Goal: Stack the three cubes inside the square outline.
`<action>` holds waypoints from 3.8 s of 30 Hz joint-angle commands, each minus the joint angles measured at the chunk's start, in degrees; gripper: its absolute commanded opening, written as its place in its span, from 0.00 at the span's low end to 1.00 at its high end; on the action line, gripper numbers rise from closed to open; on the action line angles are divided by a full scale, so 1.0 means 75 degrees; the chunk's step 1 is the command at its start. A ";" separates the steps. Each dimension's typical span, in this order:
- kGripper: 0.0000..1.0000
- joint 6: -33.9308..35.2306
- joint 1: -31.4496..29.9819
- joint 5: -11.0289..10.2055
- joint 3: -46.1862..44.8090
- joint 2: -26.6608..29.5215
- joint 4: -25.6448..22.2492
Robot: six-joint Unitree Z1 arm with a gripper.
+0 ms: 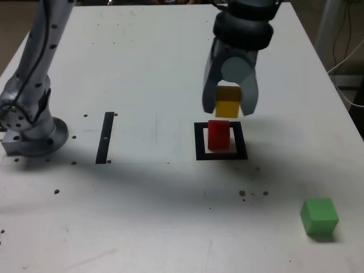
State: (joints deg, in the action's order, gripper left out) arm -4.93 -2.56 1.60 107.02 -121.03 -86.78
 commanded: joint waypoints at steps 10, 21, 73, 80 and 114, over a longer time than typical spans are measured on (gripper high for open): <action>0.28 -0.0163 0.0164 0.0280 -0.1050 0.0194 0.0765; 0.28 -0.0246 0.0186 0.0458 -0.1196 0.0076 0.0997; 1.00 0.0546 -0.0941 -0.0630 0.1114 0.0076 -0.0411; 1.00 0.0939 -0.1394 -0.0499 0.2132 -0.0520 -0.0604; 1.00 0.2678 -0.2681 0.0045 0.4612 -0.2786 -0.0922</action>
State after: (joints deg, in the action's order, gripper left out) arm 15.04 -22.62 1.84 141.22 -141.45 -92.80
